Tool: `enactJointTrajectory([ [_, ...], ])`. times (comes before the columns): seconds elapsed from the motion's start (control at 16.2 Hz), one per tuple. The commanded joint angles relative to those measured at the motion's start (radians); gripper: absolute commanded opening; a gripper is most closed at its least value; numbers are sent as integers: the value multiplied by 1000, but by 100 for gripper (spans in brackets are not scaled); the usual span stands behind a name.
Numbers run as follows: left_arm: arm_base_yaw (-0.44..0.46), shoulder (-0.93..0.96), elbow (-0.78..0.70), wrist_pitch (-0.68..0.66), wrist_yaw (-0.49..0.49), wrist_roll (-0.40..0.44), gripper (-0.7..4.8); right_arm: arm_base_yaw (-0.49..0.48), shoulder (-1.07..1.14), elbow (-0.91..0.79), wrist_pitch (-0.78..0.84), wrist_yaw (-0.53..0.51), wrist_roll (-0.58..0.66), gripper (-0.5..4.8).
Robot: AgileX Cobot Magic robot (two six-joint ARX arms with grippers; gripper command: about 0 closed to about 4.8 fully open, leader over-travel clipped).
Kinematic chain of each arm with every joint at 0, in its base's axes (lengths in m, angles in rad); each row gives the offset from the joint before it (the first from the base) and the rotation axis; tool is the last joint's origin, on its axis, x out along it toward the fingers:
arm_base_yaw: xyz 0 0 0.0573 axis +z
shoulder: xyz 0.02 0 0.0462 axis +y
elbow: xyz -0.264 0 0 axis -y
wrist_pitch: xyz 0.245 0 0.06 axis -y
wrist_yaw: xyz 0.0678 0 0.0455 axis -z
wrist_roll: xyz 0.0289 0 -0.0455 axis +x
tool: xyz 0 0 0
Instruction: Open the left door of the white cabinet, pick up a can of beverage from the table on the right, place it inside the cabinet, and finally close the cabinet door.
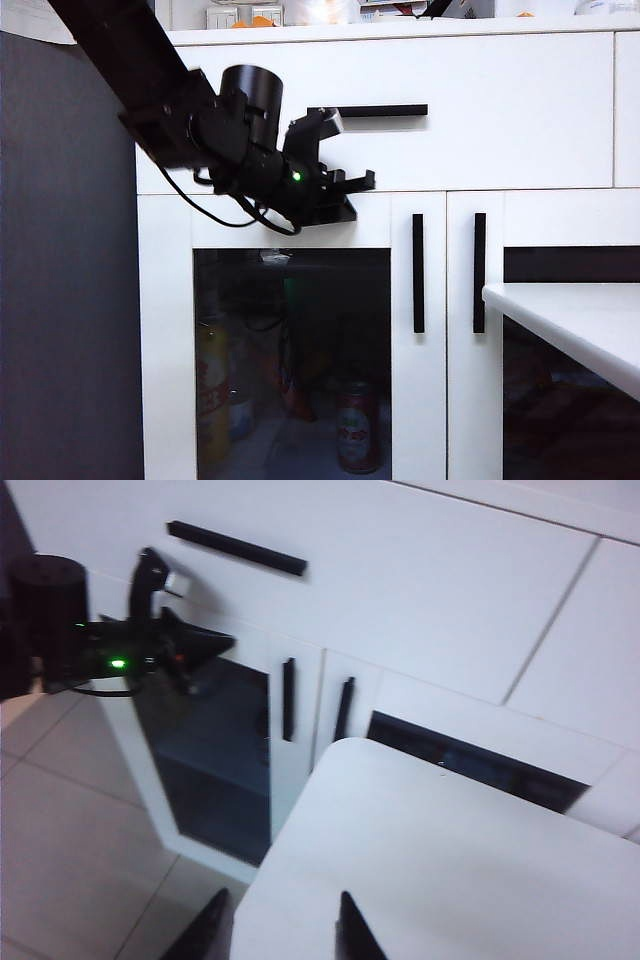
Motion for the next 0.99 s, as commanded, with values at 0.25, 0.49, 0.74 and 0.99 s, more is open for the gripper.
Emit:
enactJointTrajectory([
  [0.25, 4, -380, 6, -482, -26, 0, -6, 0, -51, 3, 88, 16, -49, 103],
  [0.49, 4, -736, 5, -755, -36, 0, -6, 0, -142, 4, 114, 16, -90, 104],
  [0.74, 4, -1128, -64, -1081, -85, 15, -6, 2, -308, 3, 54, 31, -99, 103],
  [0.99, 4, -1590, -336, -1136, -85, -13, -6, 1, -417, -29, -22, 31, -87, 104],
])
